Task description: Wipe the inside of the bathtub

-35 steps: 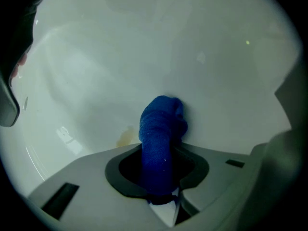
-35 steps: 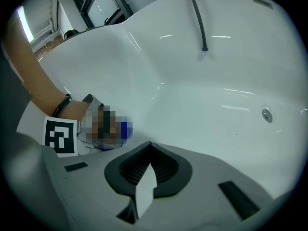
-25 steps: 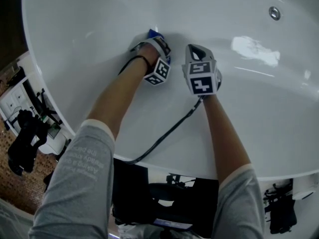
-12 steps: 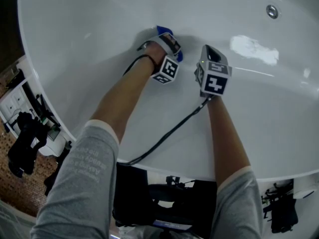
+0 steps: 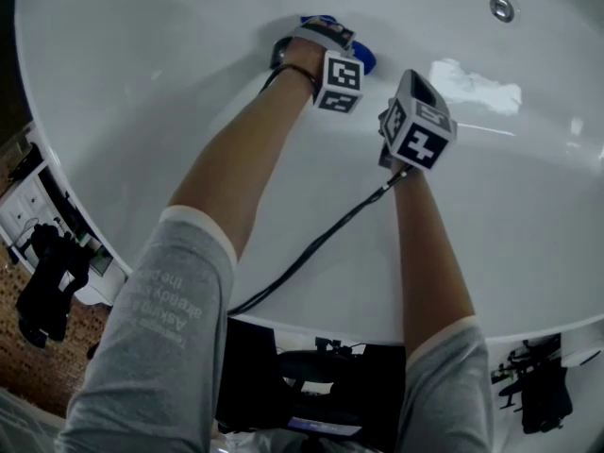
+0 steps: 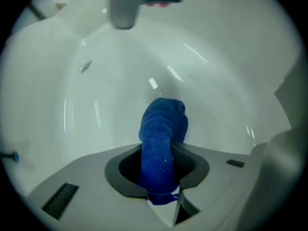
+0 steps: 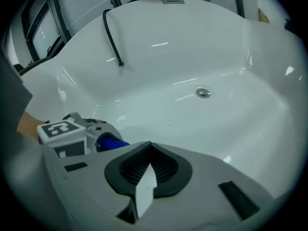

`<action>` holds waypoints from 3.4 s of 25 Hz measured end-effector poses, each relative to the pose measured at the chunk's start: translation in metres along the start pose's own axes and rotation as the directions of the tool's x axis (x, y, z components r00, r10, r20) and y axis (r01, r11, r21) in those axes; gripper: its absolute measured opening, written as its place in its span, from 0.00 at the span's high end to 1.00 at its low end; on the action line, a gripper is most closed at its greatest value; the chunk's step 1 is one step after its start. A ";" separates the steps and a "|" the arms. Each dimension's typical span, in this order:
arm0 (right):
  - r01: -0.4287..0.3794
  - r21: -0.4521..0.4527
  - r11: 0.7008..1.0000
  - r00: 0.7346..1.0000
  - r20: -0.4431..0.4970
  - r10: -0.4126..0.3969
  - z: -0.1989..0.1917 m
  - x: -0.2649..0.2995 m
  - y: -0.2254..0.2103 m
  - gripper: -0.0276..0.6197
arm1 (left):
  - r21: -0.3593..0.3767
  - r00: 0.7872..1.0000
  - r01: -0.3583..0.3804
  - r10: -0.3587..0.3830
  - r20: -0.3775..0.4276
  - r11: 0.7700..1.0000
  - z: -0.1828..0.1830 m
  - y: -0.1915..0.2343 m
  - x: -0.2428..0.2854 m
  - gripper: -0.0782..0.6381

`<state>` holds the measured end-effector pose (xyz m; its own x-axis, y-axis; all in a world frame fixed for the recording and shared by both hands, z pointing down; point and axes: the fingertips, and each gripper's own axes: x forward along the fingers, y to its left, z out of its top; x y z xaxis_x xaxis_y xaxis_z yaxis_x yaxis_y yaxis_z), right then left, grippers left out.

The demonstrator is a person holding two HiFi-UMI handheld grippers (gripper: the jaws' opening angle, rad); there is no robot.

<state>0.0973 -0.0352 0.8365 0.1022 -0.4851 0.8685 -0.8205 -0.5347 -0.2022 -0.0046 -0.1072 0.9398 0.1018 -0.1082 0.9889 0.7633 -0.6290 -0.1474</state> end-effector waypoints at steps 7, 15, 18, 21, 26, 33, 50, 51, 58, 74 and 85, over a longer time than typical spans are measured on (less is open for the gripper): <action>0.001 -0.005 1.000 1.000 0.004 -0.001 0.002 0.000 -0.001 0.94 | -0.249 0.997 0.072 -0.073 0.004 0.966 -0.004 0.006 -0.003 0.73; 0.081 0.047 0.996 0.996 0.034 -0.083 0.012 -0.009 -0.036 0.94 | -0.330 0.981 0.190 -0.165 0.100 0.925 0.058 -0.082 -0.020 0.72; 0.123 0.094 0.988 0.990 0.050 -0.128 0.017 -0.010 -0.055 0.94 | -0.319 0.975 0.217 -0.188 0.119 0.923 0.077 -0.106 -0.022 0.72; 0.149 0.131 0.980 0.985 0.065 -0.158 0.021 -0.012 -0.067 0.94 | -0.305 0.973 0.225 -0.195 0.127 0.925 0.081 -0.112 -0.021 0.72; 0.153 0.156 0.976 0.982 0.084 -0.168 0.026 -0.010 -0.074 0.94 | -0.489 0.986 0.151 -0.097 0.134 0.859 0.046 -0.045 -0.005 0.72; 0.125 0.115 0.985 0.989 0.067 -0.133 0.025 -0.007 -0.068 0.94 | -0.609 0.993 0.114 -0.079 0.083 0.785 0.003 0.030 0.001 0.72; 0.057 0.077 0.995 0.998 0.025 -0.059 0.015 -0.001 -0.054 0.94 | -0.546 0.946 0.325 -0.259 0.196 0.772 0.073 -0.122 -0.025 0.72; 0.052 0.072 0.996 0.998 0.026 -0.054 0.016 -0.002 -0.052 0.94 | -0.532 0.945 0.328 -0.266 0.193 0.781 0.072 -0.130 -0.027 0.72; 0.035 0.058 0.998 0.999 0.039 -0.037 0.025 0.003 -0.046 0.94 | -0.560 0.978 0.207 -0.172 0.115 0.802 0.000 -0.082 -0.009 0.72; 0.005 0.018 1.000 0.999 0.042 -0.006 0.026 0.006 -0.037 0.94 | -0.228 0.962 0.267 -0.272 0.010 0.936 -0.053 -0.082 -0.013 0.72; -0.047 -0.056 0.997 0.998 0.048 0.050 0.033 0.008 -0.013 0.94 | 0.340 0.754 0.657 -0.589 -0.291 0.673 -0.100 -0.185 -0.041 0.72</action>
<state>0.1270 -0.0549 0.8307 0.0882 -0.5437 0.8347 -0.8546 -0.4717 -0.2170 -0.2138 -0.0640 0.9248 -0.5585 0.0647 0.8270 0.7975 -0.2325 0.5568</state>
